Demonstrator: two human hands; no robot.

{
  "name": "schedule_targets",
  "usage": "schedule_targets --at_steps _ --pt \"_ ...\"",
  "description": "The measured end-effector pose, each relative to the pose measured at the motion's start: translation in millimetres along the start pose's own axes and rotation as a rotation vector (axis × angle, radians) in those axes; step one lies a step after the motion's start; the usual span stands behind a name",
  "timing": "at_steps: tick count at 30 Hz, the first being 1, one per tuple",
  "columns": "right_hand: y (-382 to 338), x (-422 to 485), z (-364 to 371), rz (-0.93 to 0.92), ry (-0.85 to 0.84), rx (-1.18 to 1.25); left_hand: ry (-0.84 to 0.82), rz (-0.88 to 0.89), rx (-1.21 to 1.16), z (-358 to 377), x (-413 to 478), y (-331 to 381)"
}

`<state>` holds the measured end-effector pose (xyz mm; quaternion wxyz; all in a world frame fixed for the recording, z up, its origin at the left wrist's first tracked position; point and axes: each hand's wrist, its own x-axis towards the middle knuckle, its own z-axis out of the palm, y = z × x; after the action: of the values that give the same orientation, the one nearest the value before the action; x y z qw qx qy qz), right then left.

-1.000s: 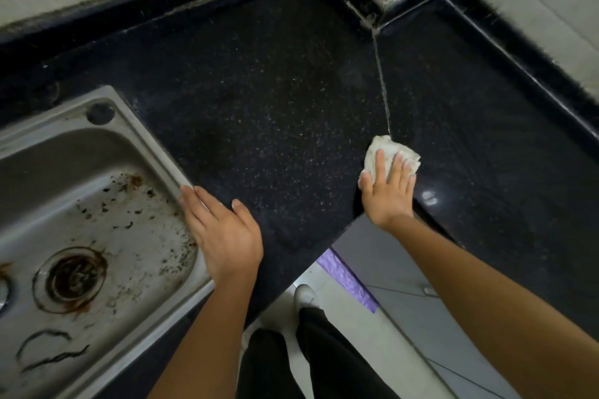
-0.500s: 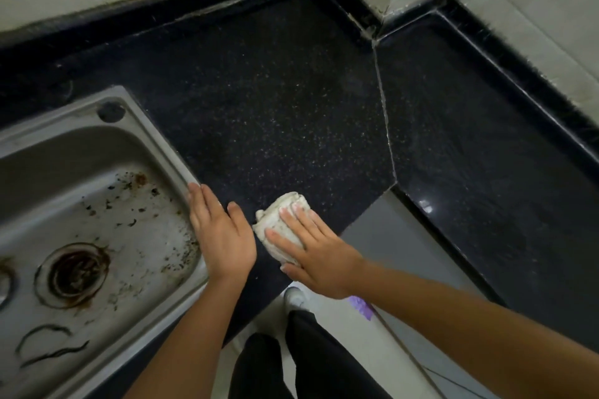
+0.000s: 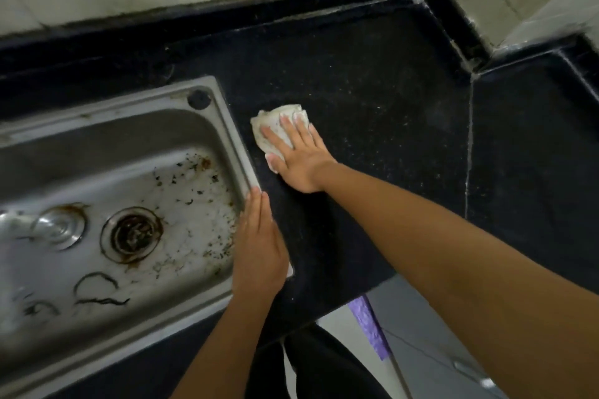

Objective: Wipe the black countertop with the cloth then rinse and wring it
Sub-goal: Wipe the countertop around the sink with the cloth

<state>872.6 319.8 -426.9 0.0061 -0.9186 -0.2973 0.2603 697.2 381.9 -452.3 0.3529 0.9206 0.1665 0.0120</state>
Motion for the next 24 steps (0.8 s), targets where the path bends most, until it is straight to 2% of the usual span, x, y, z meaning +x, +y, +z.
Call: schedule_targets --at_steps 5,11,18,24 --pt "-6 46 -19 -0.013 0.024 -0.012 0.015 -0.042 -0.015 -1 -2 4" --pt "-11 49 -23 -0.011 0.044 0.005 0.040 -0.086 -0.005 1 -3 3" --pt "-6 -35 21 -0.184 0.037 -0.089 0.073 -0.082 0.002 -2 -3 5" --pt "8 -136 90 -0.263 0.168 -0.145 0.116 -0.149 -0.062 -6 -2 9"
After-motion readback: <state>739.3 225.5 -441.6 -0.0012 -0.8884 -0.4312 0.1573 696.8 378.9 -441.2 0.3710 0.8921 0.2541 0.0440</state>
